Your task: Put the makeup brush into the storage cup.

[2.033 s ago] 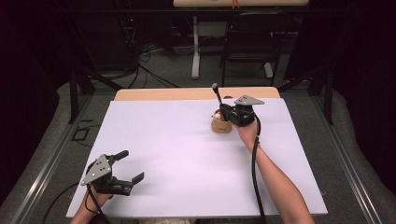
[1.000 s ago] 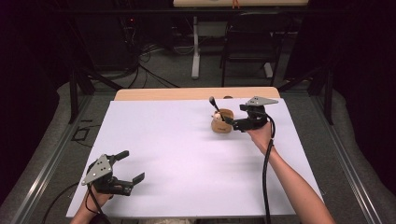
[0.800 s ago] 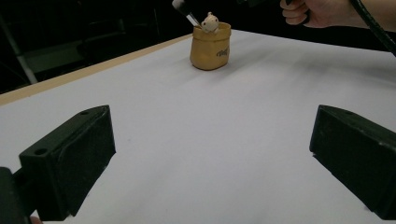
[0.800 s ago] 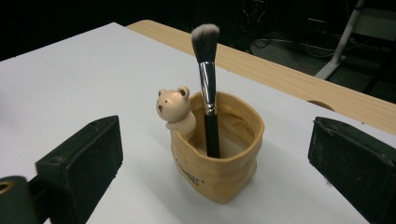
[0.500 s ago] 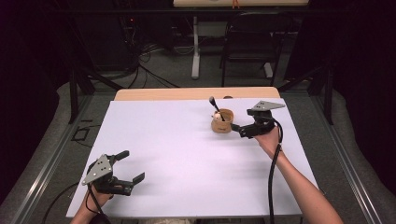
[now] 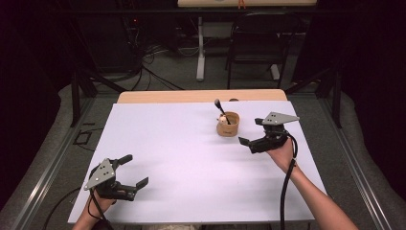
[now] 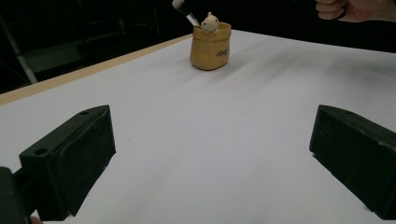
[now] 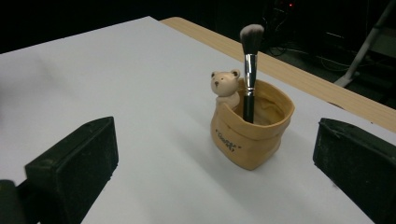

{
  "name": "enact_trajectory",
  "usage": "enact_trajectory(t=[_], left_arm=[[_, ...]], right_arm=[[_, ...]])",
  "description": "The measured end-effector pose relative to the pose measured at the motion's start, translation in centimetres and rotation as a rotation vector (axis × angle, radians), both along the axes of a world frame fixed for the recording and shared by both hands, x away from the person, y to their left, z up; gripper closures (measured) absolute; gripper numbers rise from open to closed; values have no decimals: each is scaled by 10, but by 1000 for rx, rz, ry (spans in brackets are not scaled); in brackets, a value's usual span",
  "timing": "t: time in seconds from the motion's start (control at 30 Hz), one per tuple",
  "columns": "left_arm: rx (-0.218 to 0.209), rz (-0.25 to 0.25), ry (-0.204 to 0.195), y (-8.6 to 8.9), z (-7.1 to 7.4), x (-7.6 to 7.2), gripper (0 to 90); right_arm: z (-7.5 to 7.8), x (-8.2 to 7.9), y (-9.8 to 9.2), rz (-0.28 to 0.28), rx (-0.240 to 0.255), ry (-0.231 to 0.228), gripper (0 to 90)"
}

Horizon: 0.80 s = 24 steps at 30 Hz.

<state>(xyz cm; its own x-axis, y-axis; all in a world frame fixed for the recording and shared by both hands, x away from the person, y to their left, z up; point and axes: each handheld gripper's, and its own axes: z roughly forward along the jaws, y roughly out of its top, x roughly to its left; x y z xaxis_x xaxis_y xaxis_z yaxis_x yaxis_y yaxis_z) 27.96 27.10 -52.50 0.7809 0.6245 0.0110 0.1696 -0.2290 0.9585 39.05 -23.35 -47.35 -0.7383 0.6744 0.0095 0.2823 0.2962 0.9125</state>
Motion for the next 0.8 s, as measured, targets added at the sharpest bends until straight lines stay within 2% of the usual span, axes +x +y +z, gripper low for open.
enact_trajectory(t=[0.47, 0.8], left_arm=[[0, 1, -1, 0, 0, 0, 2], [3, 3, 2, 0, 0, 0, 2]], right_arm=[[-2, -38, -2, 51, -30, -5, 0], [-11, -62, -5, 67, -59, -10, 0]])
